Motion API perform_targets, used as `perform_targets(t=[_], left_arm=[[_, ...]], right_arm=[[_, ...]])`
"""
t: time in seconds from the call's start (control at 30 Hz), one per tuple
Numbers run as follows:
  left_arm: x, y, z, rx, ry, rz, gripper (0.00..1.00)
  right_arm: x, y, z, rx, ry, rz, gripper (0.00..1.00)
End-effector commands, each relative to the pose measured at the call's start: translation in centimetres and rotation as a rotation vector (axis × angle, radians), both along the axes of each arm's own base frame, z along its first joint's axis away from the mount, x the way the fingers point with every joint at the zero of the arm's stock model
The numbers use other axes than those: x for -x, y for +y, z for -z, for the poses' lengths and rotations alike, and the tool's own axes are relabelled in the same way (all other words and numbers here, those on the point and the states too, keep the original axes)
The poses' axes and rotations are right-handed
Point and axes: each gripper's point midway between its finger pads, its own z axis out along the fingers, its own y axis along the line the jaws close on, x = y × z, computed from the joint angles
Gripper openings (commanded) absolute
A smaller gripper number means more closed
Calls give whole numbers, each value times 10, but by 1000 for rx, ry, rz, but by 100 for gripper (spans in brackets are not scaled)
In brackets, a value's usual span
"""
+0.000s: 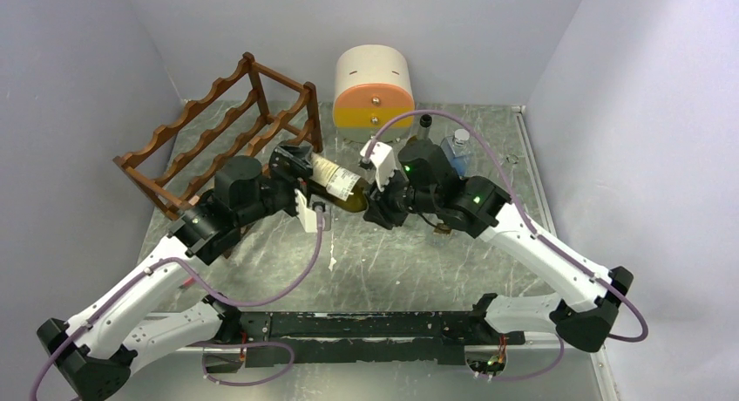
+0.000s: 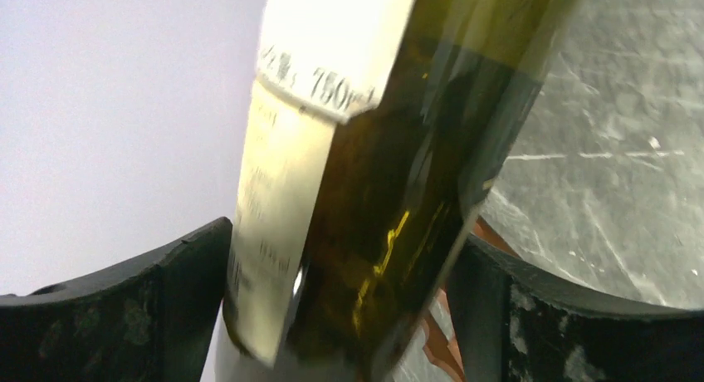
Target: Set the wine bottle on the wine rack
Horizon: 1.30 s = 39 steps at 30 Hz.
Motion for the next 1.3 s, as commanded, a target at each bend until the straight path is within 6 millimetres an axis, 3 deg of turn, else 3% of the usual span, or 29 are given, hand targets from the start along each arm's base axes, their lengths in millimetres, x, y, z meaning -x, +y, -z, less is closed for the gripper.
perform_targets(t=[0.0, 0.2, 0.4, 0.53, 0.6, 0.73, 0.87, 1.03, 1.17, 1.27], left_arm=[[9, -1, -78, 310, -63, -16, 95], [31, 4, -105, 386, -25, 25, 95], [54, 11, -139, 546, 9, 54, 95], [63, 18, -147, 668, 80, 35, 95], [66, 22, -140, 682, 112, 18, 95], [68, 28, -106, 534, 33, 23, 95], [57, 37, -79, 421, -56, -23, 95], [43, 36, -53, 241, -43, -46, 95], [31, 35, -42, 155, -20, -80, 95], [30, 32, -51, 210, -37, -75, 95]], right_arm=[[-34, 1, -86, -262, -249, 160, 0], [-49, -29, -107, -288, -321, 346, 0], [-45, -29, -105, -298, -300, 340, 0], [-46, -21, -94, -288, -262, 328, 0], [-46, -19, -94, -294, -253, 332, 0], [-41, -11, -109, -352, -235, 299, 0], [-39, -11, -115, -350, -207, 307, 0], [-39, -13, -111, -315, -188, 316, 0], [-41, -14, -108, -283, -197, 310, 0], [-43, -14, -107, -272, -212, 310, 0]])
